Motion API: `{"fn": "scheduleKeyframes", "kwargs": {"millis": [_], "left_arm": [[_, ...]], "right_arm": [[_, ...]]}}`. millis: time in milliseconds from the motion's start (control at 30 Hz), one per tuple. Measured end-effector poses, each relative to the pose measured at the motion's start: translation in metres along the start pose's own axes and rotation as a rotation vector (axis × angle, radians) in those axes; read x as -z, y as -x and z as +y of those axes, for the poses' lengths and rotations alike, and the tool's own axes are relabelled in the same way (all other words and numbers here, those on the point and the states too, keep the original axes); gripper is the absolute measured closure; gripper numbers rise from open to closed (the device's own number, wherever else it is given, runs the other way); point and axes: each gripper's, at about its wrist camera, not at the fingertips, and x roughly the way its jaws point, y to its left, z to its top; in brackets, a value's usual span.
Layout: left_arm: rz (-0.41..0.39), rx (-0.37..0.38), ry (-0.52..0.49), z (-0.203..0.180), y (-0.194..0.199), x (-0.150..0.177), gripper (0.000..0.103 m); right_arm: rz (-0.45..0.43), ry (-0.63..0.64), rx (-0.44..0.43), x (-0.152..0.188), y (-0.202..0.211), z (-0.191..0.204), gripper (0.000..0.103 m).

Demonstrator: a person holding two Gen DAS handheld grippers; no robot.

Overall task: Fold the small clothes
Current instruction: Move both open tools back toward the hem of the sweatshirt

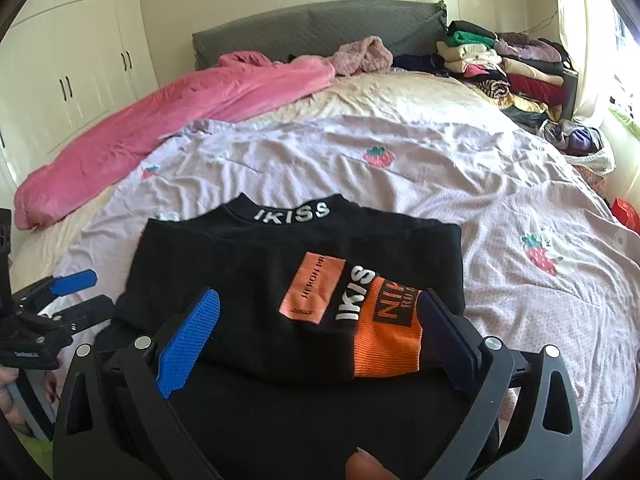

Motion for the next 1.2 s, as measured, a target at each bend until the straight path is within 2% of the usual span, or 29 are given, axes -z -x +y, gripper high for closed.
{"fn": "scheduleKeyframes", "kwargs": {"millis": [633, 1200], "left_arm": [[-0.046, -0.015, 0.016, 0.002, 0.043, 0.000, 0.010], [-0.079, -0.039, 0.049, 0.011, 0.084, 0.012, 0.010]], "right_arm": [[-0.059, -0.081, 0.009, 0.020, 0.062, -0.026, 0.005], [-0.082, -0.095, 0.028, 0.035, 0.108, -0.040, 0.005]]}}
